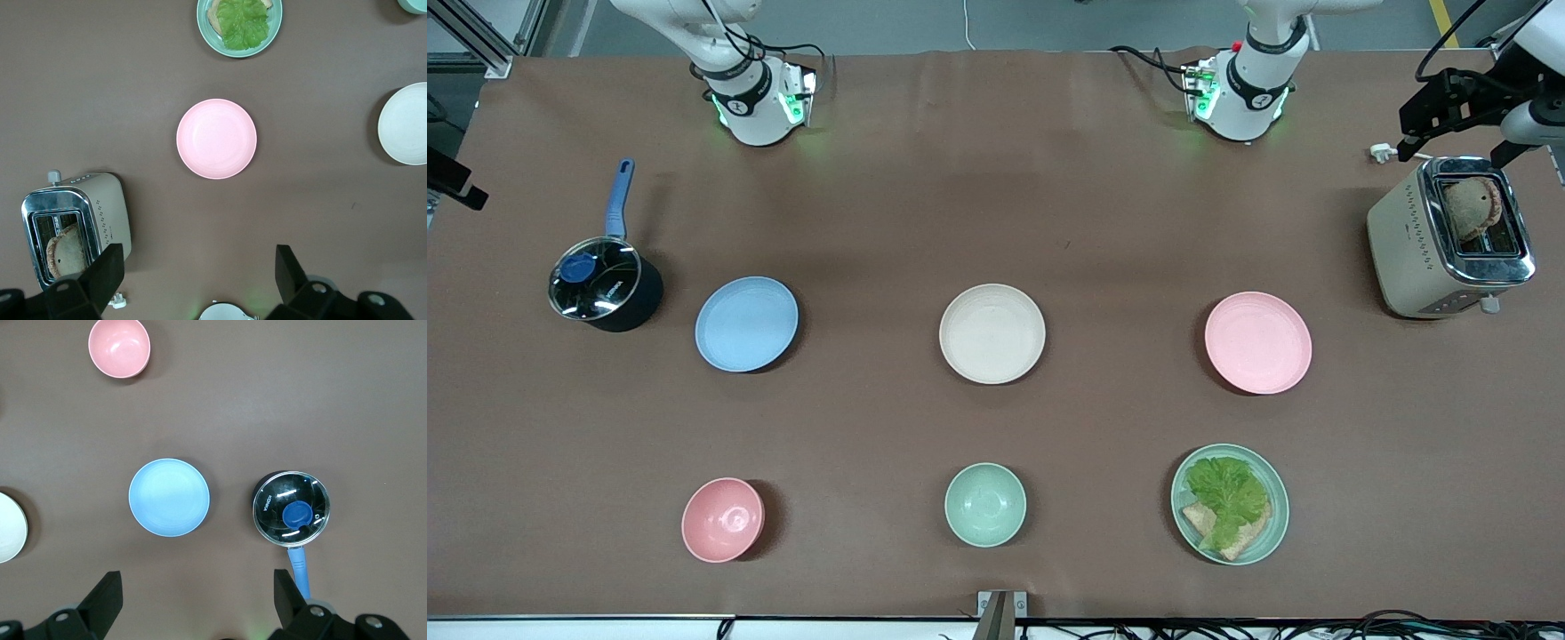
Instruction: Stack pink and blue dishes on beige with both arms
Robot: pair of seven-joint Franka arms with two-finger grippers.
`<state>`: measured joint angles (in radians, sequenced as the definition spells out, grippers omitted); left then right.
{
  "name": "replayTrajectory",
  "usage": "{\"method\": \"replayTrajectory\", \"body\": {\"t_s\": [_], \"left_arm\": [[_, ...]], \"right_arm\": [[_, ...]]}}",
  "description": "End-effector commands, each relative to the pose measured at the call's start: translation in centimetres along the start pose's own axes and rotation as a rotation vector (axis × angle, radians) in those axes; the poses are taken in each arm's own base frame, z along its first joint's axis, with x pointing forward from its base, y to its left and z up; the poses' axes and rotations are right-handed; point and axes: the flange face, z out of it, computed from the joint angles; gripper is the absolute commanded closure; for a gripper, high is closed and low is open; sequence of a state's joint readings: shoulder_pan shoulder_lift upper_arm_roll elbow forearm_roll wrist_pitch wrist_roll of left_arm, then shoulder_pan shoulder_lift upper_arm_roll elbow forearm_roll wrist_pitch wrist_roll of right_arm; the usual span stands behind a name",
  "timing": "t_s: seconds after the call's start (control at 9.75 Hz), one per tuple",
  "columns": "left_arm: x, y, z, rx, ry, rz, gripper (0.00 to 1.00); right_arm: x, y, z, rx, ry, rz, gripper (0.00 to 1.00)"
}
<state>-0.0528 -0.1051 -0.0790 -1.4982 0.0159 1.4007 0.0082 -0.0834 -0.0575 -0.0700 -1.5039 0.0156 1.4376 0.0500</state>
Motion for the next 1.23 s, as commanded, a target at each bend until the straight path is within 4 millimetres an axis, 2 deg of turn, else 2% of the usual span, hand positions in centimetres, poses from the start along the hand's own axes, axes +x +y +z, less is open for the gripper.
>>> {"method": "replayTrajectory", "body": {"t_s": [0.0,0.21,0.31,0.41,0.62,0.82,0.92,1.03,1.13], "left_arm": [[0.7,0.0,2.1,0.000,-0.067,-0.005,0.00],[3.0,-1.1,4.3,-0.004,-0.103,-0.007,0.00],[4.7,-2.7,7.1,-0.025,-0.141,-0.039,0.00],[6.7,-5.7,12.0,-0.038,-0.180,-0.086,0.00],[8.9,-9.5,22.3,-0.124,-0.199,-0.162,0.00],[10.1,-10.0,31.4,-0.133,-0.171,-0.109,0.00],[10.5,-10.5,35.4,-0.142,-0.176,-0.079,0.00],[10.6,-11.9,39.4,-0.153,-0.174,-0.054,0.00],[10.5,-12.5,42.9,-0.165,-0.177,-0.012,0.00]], "right_arm": [[-0.1,0.1,-0.1,0.012,-0.004,-0.007,0.00],[-0.1,0.1,-0.1,0.012,-0.004,-0.007,0.00],[-0.1,0.1,-0.1,0.009,-0.004,-0.007,0.00],[0.0,-0.1,0.1,-0.001,-0.005,-0.015,0.00],[1.9,-0.1,2.8,0.019,-0.047,-0.034,0.00],[6.1,-1.8,9.6,0.124,-0.114,-0.099,0.00],[7.3,-2.2,13.6,0.173,-0.130,-0.119,0.00],[7.7,-1.8,17.4,0.185,-0.125,-0.196,0.00],[7.5,-1.3,22.0,0.209,-0.118,-0.279,0.00]]}}
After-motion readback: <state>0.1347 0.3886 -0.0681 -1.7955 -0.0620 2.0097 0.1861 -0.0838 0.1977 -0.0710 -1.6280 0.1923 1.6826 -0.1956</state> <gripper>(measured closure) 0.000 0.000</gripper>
